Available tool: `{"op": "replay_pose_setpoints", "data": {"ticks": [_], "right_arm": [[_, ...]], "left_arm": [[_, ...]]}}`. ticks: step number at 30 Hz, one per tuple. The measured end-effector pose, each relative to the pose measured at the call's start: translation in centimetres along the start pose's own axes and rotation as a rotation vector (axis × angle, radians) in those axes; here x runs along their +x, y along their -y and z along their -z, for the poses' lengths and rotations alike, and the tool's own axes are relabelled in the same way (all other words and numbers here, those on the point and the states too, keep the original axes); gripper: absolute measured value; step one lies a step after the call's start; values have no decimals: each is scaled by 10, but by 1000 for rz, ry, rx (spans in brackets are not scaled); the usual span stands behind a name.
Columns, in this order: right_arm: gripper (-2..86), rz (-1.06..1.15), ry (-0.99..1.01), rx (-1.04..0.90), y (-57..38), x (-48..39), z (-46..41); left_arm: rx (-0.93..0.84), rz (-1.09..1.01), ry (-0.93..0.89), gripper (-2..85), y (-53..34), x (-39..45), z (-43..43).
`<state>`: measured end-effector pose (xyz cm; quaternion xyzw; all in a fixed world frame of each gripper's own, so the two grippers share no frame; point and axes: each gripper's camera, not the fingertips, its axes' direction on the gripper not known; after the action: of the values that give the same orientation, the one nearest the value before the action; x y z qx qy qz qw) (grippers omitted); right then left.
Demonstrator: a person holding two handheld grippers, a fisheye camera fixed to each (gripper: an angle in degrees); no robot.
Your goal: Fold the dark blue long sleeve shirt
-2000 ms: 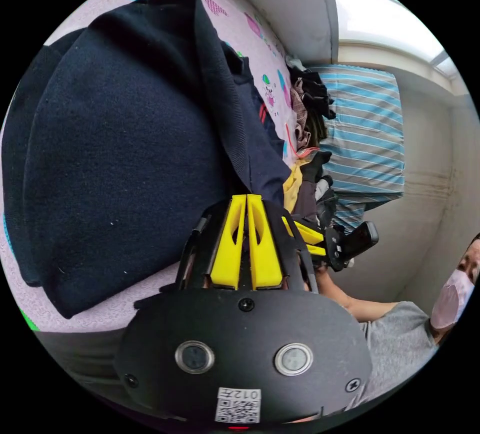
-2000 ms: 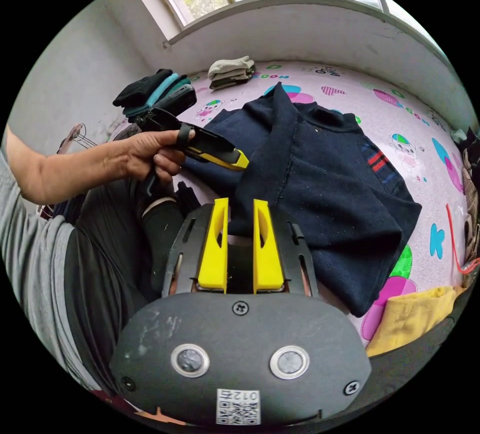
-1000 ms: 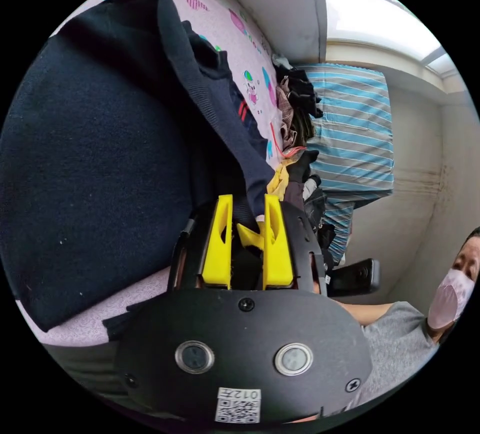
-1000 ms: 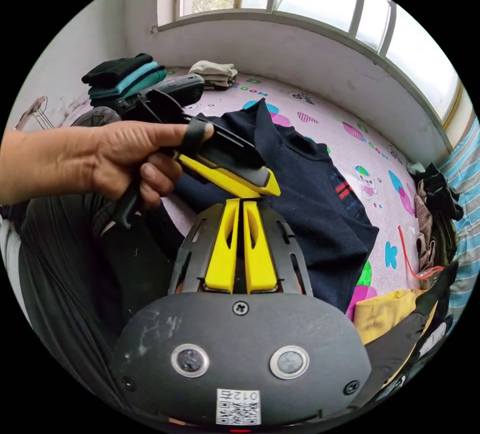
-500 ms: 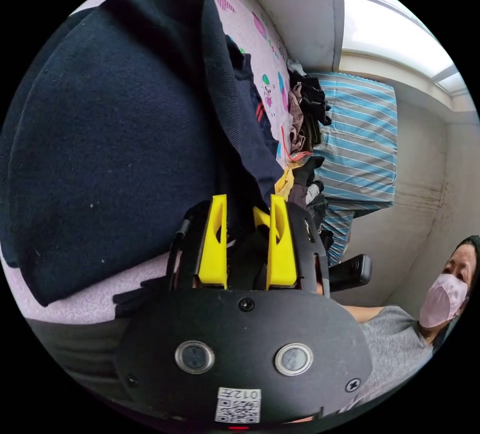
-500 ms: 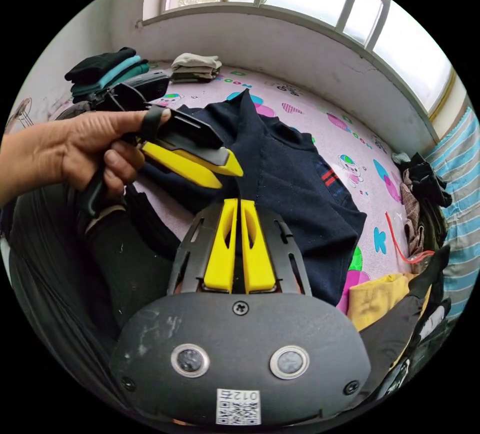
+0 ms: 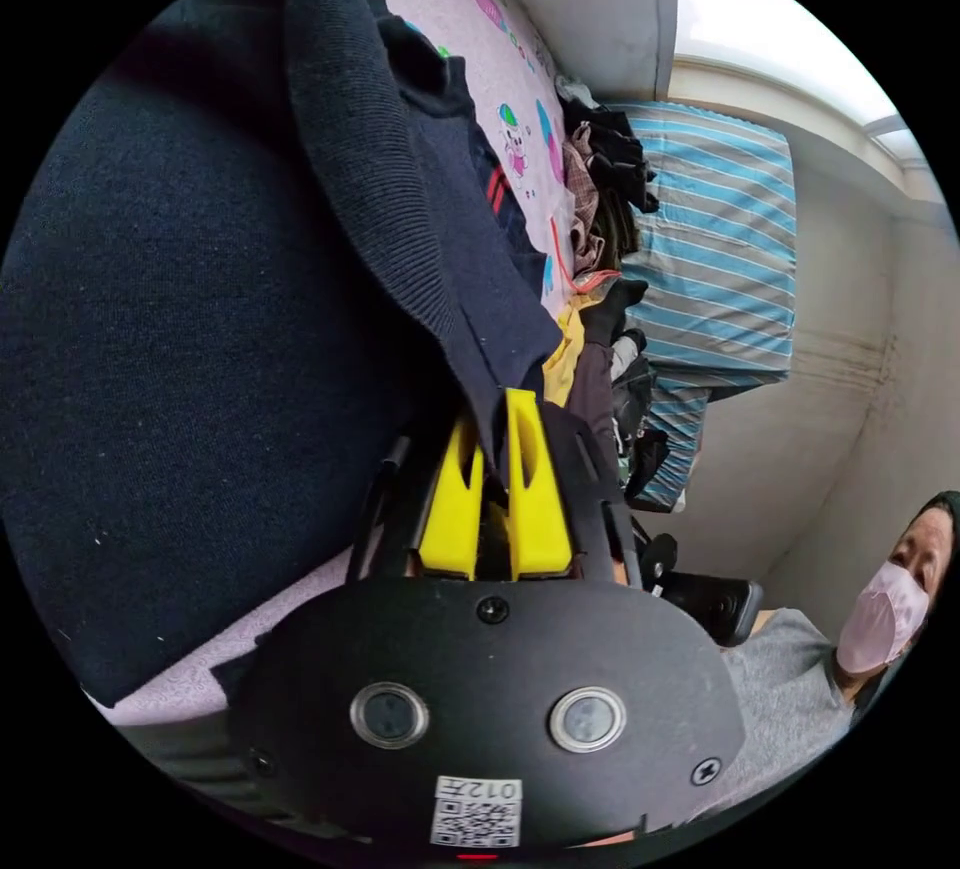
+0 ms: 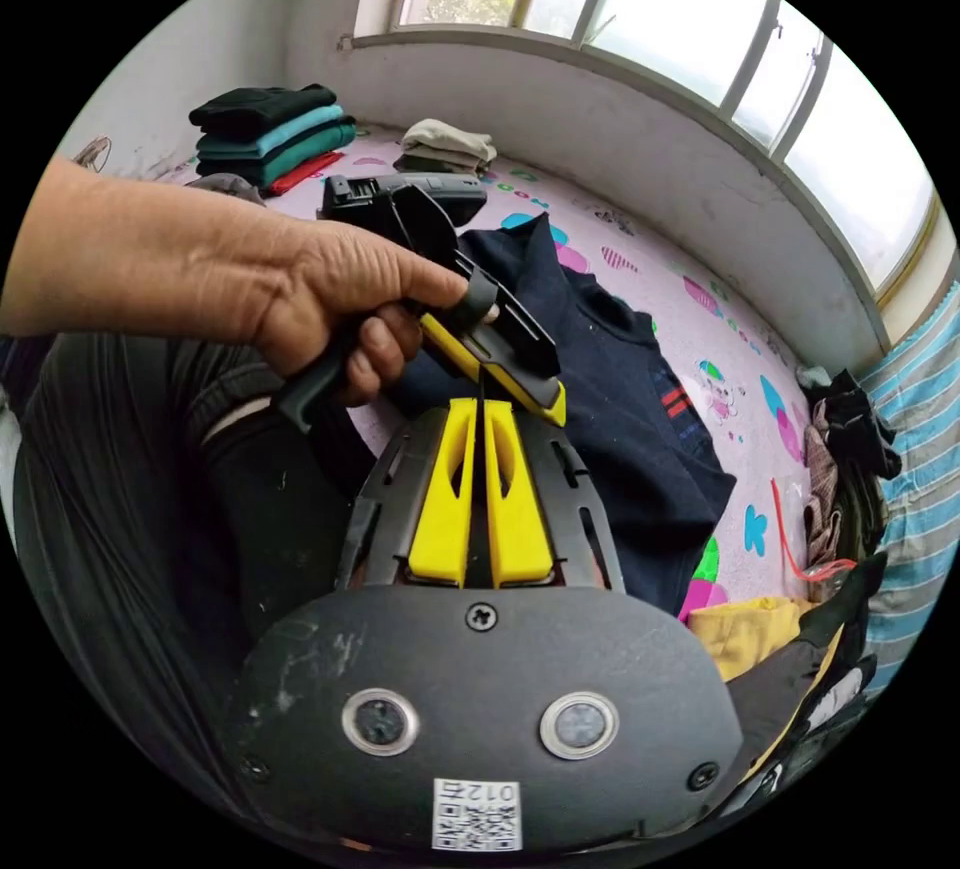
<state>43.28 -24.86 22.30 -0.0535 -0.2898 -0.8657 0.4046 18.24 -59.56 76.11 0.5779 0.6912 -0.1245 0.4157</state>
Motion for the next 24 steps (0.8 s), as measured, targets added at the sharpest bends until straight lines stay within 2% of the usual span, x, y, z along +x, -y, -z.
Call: {"op": "replay_pose_setpoints", "data": {"ticks": [3,9,13,17,24], "right_arm": [[-6,-49,80,-42,-11,25,-7],[-8,-240,224,5,-27,130,-1],[-8,-290,305,-95,-3,192,-68],[-9,-184,316,-313,14,198,-149],[-10,-287,366,-331,15,234,-179]], "left_arm": [[10,8,-8,63,-1,-6,0],[0,9,-43,58,-2,-21,-1],[-22,-5,-3,56,2,-19,-9],[-43,-14,58,52,5,-16,-12],[-61,-61,97,44,6,-16,-15]]}}
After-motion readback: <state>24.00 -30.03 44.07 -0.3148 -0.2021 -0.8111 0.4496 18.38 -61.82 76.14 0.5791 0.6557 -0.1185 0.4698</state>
